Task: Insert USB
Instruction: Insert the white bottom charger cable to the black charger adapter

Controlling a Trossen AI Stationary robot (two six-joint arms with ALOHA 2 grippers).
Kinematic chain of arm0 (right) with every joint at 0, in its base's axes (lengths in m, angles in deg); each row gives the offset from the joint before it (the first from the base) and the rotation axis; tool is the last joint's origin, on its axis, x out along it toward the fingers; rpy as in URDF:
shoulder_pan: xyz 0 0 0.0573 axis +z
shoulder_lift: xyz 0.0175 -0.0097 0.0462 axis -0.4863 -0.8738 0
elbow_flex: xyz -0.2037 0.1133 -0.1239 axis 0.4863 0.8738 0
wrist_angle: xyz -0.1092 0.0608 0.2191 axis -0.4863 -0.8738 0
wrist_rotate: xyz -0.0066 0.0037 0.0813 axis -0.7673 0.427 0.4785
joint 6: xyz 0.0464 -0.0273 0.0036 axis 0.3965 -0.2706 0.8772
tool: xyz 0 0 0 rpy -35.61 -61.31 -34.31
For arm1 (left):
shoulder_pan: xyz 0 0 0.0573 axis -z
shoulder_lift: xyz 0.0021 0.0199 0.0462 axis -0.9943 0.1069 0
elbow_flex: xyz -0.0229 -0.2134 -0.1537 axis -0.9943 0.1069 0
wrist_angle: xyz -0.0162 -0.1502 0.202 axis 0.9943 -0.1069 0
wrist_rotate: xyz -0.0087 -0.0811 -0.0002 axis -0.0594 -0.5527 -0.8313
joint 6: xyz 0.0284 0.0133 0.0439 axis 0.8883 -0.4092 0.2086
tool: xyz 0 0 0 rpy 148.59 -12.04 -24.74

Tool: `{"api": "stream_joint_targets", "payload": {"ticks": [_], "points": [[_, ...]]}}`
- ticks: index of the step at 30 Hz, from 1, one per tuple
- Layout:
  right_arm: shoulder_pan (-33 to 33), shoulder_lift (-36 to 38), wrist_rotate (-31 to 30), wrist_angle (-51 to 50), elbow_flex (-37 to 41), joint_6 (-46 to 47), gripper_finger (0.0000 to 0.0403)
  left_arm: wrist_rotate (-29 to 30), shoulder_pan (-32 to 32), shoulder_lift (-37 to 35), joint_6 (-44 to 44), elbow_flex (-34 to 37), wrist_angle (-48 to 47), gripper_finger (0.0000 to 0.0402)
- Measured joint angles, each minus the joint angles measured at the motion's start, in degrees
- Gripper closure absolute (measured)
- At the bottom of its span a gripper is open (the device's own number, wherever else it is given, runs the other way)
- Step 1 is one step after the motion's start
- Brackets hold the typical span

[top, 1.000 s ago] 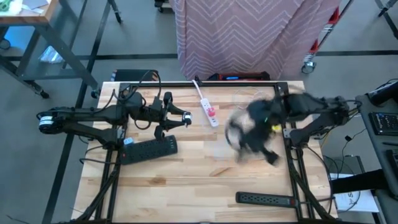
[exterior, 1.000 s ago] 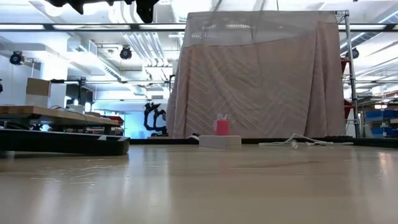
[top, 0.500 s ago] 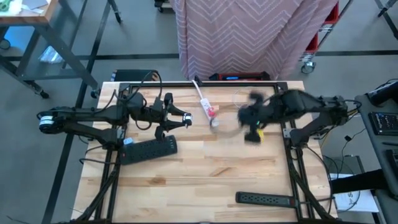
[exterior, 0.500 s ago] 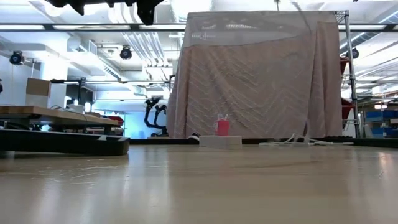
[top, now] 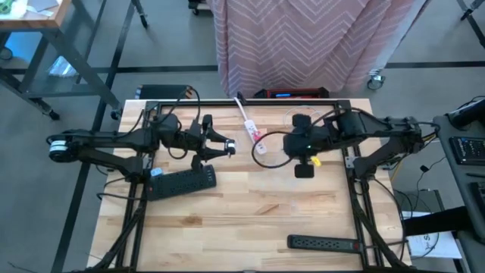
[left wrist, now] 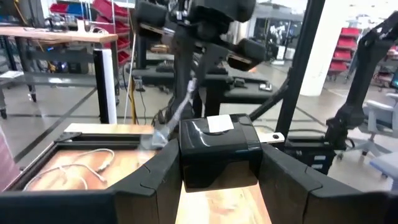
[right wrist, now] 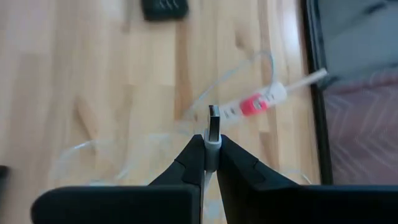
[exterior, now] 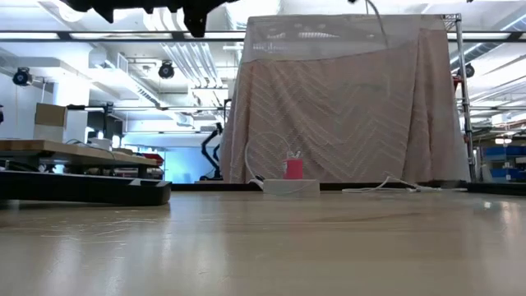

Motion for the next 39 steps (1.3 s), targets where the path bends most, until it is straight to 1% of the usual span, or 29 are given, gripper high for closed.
{"api": "stream_joint_targets", "payload": {"ticks": [4,9,13,19,22,24,28,30,32,37,39], "points": [[-0.18,-0.11,-0.17,0.75,3.62,0.02,0.039,-0.1,0.01,2.32,0.12,0.0,0.0,0.0239],[-0.11,-0.11,0.3,0.85,7.19,0.08,0.039,-0.13,0.07,7.08,3.03,0.0,-0.34,0.0239],[-0.01,-0.11,0.3,1.58,7.35,0.08,0.039,-0.08,0.63,13.37,2.73,0.0,-1.35,0.0239],[0.03,-0.11,0.73,2.06,7.35,0.02,0.0389,0.38,2.3,23.89,0.12,0.02,-6.16,0.0239],[0.03,-0.11,0.73,2.11,7.35,-0.01,0.0389,0.62,3.53,26.25,-1.81,-1.1,-9.48,0.0239],[0.03,-0.11,0.73,2.17,7.35,-0.01,0.0389,4.41,4.98,26.96,-1.7,-3.3,-14.08,0.0239],[0.03,-0.11,0.81,3.13,7.35,-0.14,0.0389,17.2,7.97,29.67,-0.6,-8.43,-29.9,0.0239],[0.02,-0.11,1.15,3.35,7.35,-0.16,0.0389,21.37,9.4,31.38,-0.52,-10.94,-34.77,0.0239],[0.0,-0.11,2.06,3.57,7.35,-0.14,0.0389,22.5,10.9,33.08,-0.03,-13.07,-36.14,0.0239],[0.0,-0.11,2.24,4.33,7.35,0.02,0.0389,22.06,14.54,37.65,3.91,-16.78,-39.19,0.0239],[0.0,-0.11,2.26,4.31,7.35,0.02,0.0389,19.96,15.26,38.37,5.34,-18.09,-39.14,0.0237]]}}
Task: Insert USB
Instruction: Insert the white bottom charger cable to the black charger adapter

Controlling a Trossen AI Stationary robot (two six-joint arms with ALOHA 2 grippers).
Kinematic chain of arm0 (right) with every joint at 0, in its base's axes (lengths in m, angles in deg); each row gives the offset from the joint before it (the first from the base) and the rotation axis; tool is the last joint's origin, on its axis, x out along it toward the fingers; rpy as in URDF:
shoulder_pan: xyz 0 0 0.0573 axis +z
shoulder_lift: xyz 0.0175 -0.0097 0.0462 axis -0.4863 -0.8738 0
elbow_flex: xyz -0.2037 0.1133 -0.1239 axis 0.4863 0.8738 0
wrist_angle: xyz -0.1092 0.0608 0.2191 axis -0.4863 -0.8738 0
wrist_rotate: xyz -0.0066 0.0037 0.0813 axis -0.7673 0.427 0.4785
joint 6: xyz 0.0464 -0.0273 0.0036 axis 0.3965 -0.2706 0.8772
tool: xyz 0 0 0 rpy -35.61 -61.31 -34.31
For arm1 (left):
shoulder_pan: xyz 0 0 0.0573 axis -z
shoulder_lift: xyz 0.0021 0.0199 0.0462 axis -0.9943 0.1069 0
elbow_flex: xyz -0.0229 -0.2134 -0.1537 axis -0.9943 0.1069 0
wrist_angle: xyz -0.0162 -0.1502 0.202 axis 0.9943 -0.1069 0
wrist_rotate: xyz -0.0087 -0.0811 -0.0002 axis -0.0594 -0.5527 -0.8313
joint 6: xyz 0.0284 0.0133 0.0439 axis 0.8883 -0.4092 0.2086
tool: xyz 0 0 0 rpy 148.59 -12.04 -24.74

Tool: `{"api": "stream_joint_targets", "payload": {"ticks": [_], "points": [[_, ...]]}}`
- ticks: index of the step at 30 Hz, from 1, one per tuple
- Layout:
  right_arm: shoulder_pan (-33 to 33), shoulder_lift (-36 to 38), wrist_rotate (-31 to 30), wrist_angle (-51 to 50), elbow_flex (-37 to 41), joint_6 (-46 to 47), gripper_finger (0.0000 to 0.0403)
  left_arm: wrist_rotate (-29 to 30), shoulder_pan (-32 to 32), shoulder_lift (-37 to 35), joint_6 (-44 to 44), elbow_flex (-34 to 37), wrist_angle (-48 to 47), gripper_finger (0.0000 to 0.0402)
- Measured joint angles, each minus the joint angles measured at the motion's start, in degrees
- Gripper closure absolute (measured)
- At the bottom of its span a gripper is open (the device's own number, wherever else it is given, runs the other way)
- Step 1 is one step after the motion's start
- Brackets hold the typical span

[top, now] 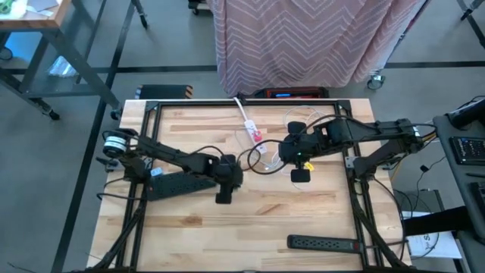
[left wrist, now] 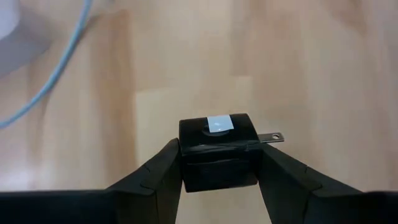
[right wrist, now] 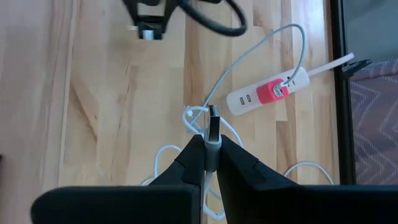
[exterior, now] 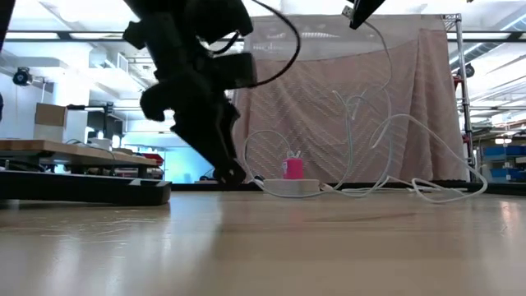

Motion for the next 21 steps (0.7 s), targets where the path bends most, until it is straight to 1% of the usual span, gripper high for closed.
{"api": "stream_joint_targets", "payload": {"ticks": [4,11,13,15,19,21], "points": [[0.13,0.0,0.02,0.0,0.02,0.45,0.0389,-3.5,0.42,0.82,-0.52,-0.99,-0.19,0.0222],[0.15,0.0,0.15,0.0,0.04,-0.03,0.0389,-3.56,0.35,0.65,-1.66,-0.42,-0.06,0.0182],[0.15,0.0,0.15,0.04,0.06,-0.01,0.0389,-3.58,0.36,0.26,-0.98,-0.35,1.8,0.0168],[0.15,0.0,0.15,0.3,0.28,-0.17,0.0389,-2.99,0.23,0.23,-0.36,0.08,8.95,0.0154],[0.15,0.0,0.13,1.13,0.8,-0.97,0.0389,-1.17,-0.96,1.25,-0.57,2.56,32.57,0.0133],[0.15,0.0,0.09,1.56,0.85,-0.84,0.0389,-0.44,-2.02,2.49,-2.2,3.94,40.67,0.0129]]}}
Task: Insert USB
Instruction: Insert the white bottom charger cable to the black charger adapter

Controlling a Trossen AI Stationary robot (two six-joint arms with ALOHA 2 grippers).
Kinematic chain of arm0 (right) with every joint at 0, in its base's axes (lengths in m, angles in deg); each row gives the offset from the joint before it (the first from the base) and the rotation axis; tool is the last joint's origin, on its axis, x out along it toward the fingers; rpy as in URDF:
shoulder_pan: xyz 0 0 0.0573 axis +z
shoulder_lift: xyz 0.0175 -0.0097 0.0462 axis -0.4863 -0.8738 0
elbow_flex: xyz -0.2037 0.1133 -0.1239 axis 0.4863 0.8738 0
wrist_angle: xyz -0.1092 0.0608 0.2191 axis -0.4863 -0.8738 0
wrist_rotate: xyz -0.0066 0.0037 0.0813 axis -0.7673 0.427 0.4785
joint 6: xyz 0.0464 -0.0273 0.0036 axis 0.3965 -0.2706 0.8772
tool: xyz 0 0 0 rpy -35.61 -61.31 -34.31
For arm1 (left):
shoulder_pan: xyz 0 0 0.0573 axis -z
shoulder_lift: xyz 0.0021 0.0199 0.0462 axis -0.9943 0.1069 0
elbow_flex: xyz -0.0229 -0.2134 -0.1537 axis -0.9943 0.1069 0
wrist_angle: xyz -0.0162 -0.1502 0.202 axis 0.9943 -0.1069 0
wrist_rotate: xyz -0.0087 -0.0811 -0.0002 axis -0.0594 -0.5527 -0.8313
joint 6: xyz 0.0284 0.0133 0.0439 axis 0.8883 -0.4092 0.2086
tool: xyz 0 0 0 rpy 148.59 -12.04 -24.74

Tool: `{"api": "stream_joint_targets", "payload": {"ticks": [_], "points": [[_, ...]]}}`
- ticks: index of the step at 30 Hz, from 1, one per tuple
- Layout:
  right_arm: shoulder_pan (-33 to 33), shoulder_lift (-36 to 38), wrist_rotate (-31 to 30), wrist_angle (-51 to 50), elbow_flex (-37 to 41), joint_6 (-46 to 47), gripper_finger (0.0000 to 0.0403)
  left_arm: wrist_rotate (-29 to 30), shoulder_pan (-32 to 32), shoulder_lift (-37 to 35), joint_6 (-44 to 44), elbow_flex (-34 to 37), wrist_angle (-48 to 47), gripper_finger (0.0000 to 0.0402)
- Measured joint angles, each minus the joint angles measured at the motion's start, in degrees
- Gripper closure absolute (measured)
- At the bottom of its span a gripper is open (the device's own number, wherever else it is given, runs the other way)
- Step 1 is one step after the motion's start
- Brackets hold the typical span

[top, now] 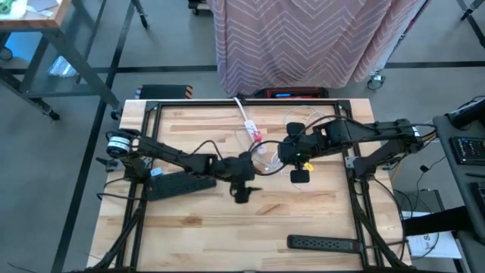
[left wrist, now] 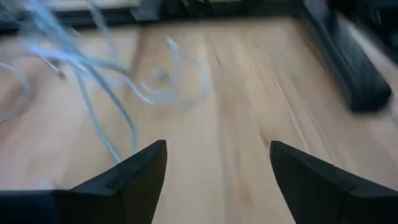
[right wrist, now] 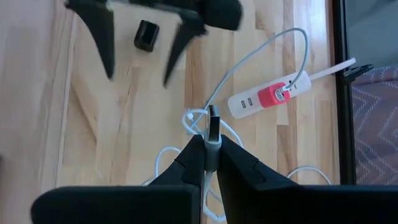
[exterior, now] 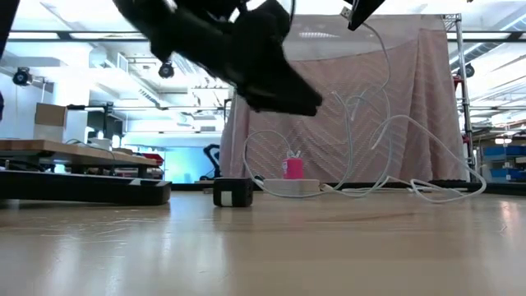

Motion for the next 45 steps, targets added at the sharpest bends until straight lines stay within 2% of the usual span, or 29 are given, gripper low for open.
{"api": "stream_joint_targets", "payload": {"ticks": [5,10,17,22,30,34,40,45], "points": [[0.76,0.0,-0.17,0.82,0.0,0.61,0.0389,-0.39,-3.32,4.06,-5.12,0.61,9.25,0.0135],[1.07,-0.21,-0.11,4.05,-0.02,-1.86,0.0389,-0.71,-3.99,9.22,-5.16,-0.71,15.8,0.0156],[1.01,-0.31,-0.15,5.63,-0.02,-4.24,0.0389,0.11,-4.21,12.72,-4.7,-4.83,16.02,0.0192],[1.24,-0.31,-0.13,5.73,-0.02,-3.63,0.0389,6.77,-4.72,12.71,-4.69,-6.51,11.9,0.0243],[1.92,-0.31,-0.05,6.03,-0.02,-3.63,0.0389,7.43,-4.99,12.59,-2.35,-7.5,10.9,0.0349],[2.03,-0.31,-0.03,4.37,-0.02,-3.1,0.0389,8.03,-5.15,10.2,-1.25,-7.37,6.96,0.0395],[2.14,-0.31,-0.13,0.24,0.31,0.51,0.0389,16.84,-5.13,1.93,3.9,-7.08,-2.89,0.0399],[3.14,-0.28,0.93,-3.9,3.75,5.94,0.0389,24.69,-5.13,-6.04,8.26,-6.53,-6.13,0.04]]}}
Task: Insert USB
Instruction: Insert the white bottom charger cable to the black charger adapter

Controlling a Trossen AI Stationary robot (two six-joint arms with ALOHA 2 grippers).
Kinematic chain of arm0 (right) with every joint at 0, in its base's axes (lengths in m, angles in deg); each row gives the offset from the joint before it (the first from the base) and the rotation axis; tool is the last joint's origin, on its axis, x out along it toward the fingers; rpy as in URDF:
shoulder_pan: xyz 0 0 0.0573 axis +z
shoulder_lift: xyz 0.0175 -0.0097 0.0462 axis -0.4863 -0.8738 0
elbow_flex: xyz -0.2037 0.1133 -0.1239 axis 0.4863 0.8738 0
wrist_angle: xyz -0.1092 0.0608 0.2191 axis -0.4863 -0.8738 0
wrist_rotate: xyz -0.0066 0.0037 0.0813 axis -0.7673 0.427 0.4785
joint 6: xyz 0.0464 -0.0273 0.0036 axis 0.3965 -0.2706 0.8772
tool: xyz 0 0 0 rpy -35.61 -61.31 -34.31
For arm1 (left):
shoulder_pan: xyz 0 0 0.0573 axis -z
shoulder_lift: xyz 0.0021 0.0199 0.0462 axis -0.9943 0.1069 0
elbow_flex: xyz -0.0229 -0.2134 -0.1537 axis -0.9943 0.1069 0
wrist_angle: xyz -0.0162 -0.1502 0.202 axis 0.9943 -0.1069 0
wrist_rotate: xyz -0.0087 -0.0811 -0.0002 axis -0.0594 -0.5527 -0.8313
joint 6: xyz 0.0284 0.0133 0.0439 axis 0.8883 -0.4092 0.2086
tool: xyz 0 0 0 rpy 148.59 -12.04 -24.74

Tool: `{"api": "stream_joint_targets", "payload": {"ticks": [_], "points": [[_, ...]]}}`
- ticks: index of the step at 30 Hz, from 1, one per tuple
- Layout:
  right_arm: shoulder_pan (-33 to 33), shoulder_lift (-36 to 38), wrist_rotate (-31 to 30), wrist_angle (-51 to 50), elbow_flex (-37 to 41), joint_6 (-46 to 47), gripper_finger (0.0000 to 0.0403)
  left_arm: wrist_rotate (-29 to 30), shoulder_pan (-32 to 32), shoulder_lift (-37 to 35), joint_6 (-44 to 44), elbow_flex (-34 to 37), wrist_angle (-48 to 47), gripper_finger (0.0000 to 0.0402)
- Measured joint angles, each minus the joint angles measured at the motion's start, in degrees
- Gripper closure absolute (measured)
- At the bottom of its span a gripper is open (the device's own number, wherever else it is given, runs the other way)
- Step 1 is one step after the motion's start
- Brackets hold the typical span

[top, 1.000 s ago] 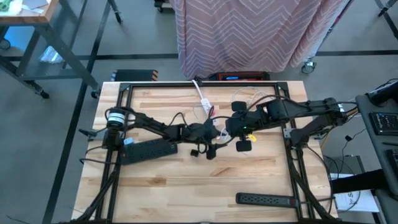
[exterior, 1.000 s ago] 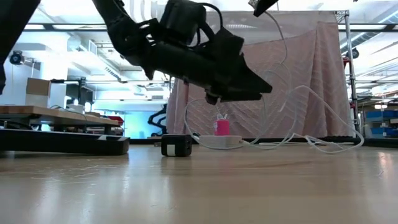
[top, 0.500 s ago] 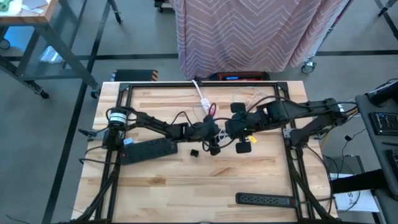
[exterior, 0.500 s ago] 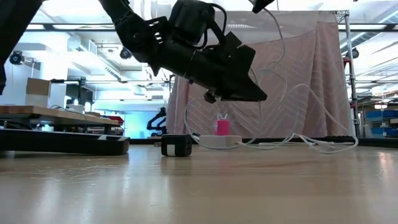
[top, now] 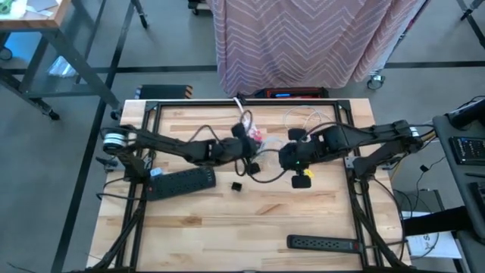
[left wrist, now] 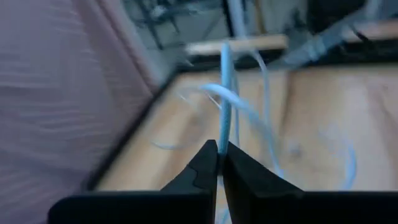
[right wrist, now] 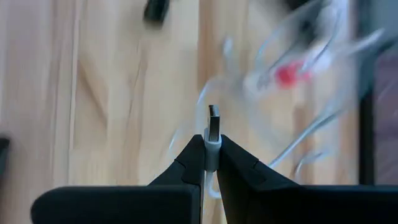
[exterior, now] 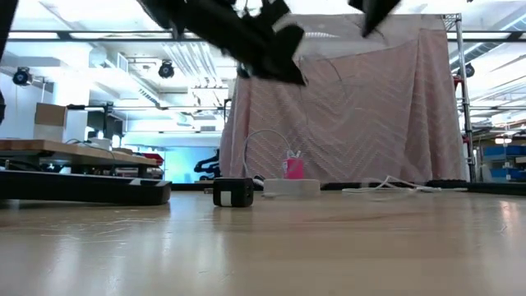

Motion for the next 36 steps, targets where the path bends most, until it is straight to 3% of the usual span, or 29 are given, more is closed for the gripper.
{"api": "stream_joint_targets", "payload": {"ticks": [4,8,19,23,29,36], "points": [[2.03,0.09,1.92,-2.02,5.97,6.79,0.0389,5.21,-0.06,-6.24,2.49,1.23,-1.32,0.04],[4.75,0.09,2.58,-1.25,12.4,12.35,0.0389,5.87,-0.64,-12.01,2.99,2.62,-0.76,0.0401],[11.23,0.11,16.59,14.88,24.37,19.02,0.0389,8.71,-2.98,-21.85,3.62,4.01,-0.84,0.0401],[12.45,0.11,18.48,16.45,25.49,20.57,0.0389,8.72,-5.11,-24.38,3.96,4.01,-0.55,0.0401],[12.63,0.11,17.98,16.78,24.47,19.27,0.0389,0.61,-7.54,-22.86,-0.4,4.21,-4.25,0.0402],[12.6,0.11,17.91,19.79,22.93,15.9,0.0389,-0.37,-10.17,-12.95,-2.27,4.63,-5.28,0.0401]]}}
